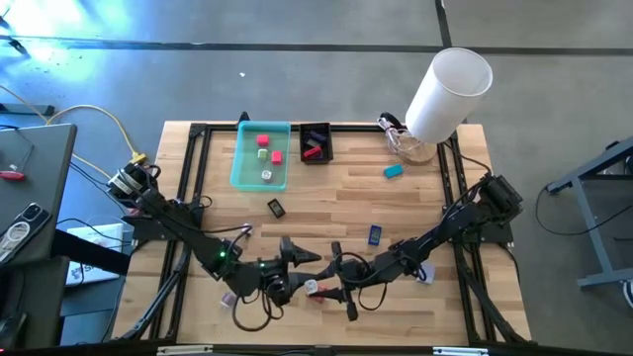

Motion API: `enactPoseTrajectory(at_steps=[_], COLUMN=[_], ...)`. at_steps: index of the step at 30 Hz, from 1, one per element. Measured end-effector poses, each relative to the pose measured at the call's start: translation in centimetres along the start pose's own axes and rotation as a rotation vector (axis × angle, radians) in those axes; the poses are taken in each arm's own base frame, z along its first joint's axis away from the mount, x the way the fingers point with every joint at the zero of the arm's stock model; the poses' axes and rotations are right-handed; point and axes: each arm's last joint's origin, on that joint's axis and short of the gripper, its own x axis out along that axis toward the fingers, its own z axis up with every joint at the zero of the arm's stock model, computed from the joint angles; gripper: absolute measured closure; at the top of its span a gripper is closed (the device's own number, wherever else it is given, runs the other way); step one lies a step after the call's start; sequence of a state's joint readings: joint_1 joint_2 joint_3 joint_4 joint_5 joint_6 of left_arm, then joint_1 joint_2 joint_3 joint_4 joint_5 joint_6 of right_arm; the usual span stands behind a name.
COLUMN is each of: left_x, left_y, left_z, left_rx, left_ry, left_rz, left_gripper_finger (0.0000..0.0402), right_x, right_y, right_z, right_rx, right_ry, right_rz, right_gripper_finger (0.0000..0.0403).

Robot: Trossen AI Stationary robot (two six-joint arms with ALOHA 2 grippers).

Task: Pick & Place Office items
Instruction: Put the green charger adapter into the green bin

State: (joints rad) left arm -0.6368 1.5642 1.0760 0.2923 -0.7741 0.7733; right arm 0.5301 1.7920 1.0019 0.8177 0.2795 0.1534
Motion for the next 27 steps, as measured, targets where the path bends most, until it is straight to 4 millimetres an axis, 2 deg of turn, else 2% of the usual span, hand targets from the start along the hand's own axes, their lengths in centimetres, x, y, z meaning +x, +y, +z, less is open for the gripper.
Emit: enactPoseTrajectory(at_steps=[5, 14, 18, 27], left_x=[-0.4, -0.9, -0.8, -0.7], left_y=[-0.3, -0.8, -0.9, -0.8], left_z=[0.4, 0.7, 0.8, 0.7], left_rx=[0.061, 0.07, 0.076, 0.125], left_ry=[-0.015, -0.052, -0.075, -0.076], left_rz=[-0.009, -0.042, -0.066, -0.058], left_gripper_finger=[0.0099, 0.0099, 0.0099, 0.0099], right_x=[0.0, 0.0, 0.0, 0.4], right_y=[0.1, 0.1, -0.5, -2.0], right_z=[0.0, 0.2, 0.3, 0.3], right_rx=[0.0, -0.001, 0.001, 0.108], right_ry=[0.005, -0.024, -0.044, -0.018], right_rz=[0.02, 0.012, -0.111, -0.099], right_gripper_finger=[0.0288, 0.0288, 0.0288, 0.0288])
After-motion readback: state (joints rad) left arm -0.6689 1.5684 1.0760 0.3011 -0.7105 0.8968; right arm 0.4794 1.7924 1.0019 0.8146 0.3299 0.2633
